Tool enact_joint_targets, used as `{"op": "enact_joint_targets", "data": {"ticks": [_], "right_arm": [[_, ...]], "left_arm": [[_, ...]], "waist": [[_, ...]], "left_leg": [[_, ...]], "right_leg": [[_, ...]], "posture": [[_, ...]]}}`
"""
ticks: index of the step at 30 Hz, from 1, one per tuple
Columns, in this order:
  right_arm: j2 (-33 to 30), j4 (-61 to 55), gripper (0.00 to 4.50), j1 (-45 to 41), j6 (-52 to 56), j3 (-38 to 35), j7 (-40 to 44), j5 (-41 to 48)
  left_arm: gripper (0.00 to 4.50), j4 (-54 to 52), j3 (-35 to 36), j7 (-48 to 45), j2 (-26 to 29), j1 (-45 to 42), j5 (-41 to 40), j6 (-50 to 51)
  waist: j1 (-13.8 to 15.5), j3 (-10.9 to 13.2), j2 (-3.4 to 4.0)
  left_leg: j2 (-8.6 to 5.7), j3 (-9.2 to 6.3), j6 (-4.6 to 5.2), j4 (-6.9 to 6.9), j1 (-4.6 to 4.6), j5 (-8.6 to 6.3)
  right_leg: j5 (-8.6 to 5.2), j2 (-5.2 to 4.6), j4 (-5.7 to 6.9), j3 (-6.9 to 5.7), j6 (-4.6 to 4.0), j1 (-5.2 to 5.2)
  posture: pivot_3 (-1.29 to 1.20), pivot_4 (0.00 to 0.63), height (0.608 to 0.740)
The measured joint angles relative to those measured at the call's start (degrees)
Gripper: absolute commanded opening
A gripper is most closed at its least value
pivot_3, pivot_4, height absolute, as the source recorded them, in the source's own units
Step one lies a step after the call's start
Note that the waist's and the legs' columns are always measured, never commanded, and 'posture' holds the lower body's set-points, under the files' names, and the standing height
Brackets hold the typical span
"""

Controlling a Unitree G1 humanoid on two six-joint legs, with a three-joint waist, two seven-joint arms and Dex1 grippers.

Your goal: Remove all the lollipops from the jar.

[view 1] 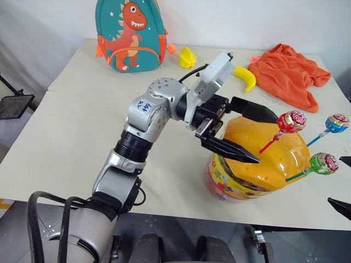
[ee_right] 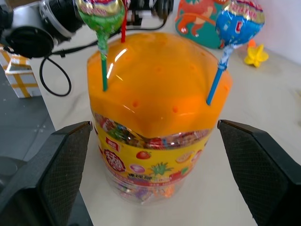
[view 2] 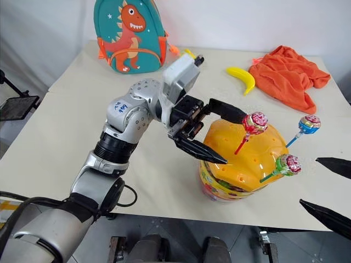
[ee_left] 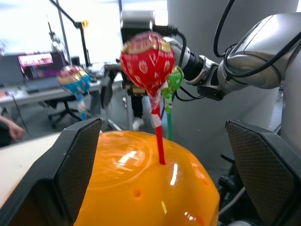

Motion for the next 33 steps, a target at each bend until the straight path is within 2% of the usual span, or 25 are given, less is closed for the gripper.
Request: {"op": "enact_joint_targets", "data": {"ticks": [1,4,14,17,21,25,33], "right_arm": [[0.04,0.00,4.48,0.25,-0.18,-0.07,0.02,0.27],[0.28,0.16,4.50,1.08,-0.70,-1.38,0.08,0.62],[1.52,-0.04,4.50,1.66,-2.91,-1.75,-2.64,0.62],[1.67,-0.09,4.50,1.97,-2.94,-1.66,-2.69,1.31],[1.34,0.24,4.50,1.93,-2.91,-1.66,-2.04,2.95],[0.26,1.33,4.50,1.33,-2.92,-1.49,-1.14,3.42],[-3.58,4.66,4.50,-2.40,-2.92,2.67,-0.87,2.15]], "left_arm": [[4.50,-0.17,-0.32,0.29,-0.12,0.29,0.00,0.41],[3.98,-0.71,-0.93,1.41,-0.57,0.60,0.02,0.95],[0.99,-0.12,-1.02,2.83,-0.88,0.24,0.17,0.36],[0.07,2.70,-0.25,3.82,-0.74,-2.40,0.50,-0.39],[0.03,7.40,2.99,6.83,0.91,-8.22,1.96,-3.45],[0.03,9.39,5.07,9.34,4.09,-9.99,3.03,-3.65],[0.03,4.16,6.95,15.14,8.61,-9.89,2.87,3.87]], "waist": [[0.00,0.00,0.00],[0.01,0.00,0.00],[0.12,0.00,0.00],[0.11,0.00,-0.01],[-0.07,0.01,-0.01],[-0.19,0.00,-0.01],[0.01,0.01,-0.01]], "left_leg": [[0.00,0.00,0.00,0.00,0.00,0.00],[-0.01,0.01,0.00,0.00,0.02,0.00],[-0.03,0.00,0.01,0.00,0.04,0.00],[-0.04,0.00,0.01,0.00,0.03,0.00],[-0.04,0.03,0.01,-0.04,0.07,0.00],[-0.03,0.03,0.01,-0.05,0.08,0.00],[-0.04,-0.01,0.01,0.00,0.04,0.00]], "right_leg": [[0.00,0.00,0.00,0.00,0.00,0.00],[0.00,0.00,0.00,0.02,0.00,0.01],[0.00,0.00,0.00,0.09,0.00,0.03],[0.00,0.00,-0.01,0.10,0.00,0.03],[0.00,0.00,-0.02,0.12,0.00,0.02],[0.00,0.01,-0.01,0.13,0.00,0.01],[0.00,0.00,0.01,0.13,0.01,0.01]], "posture": [[0.00,0.150,0.740],[0.00,0.150,0.740],[0.00,0.150,0.740],[0.00,0.150,0.740],[0.00,0.150,0.740],[0.00,0.150,0.740],[0.00,0.150,0.740]]}}
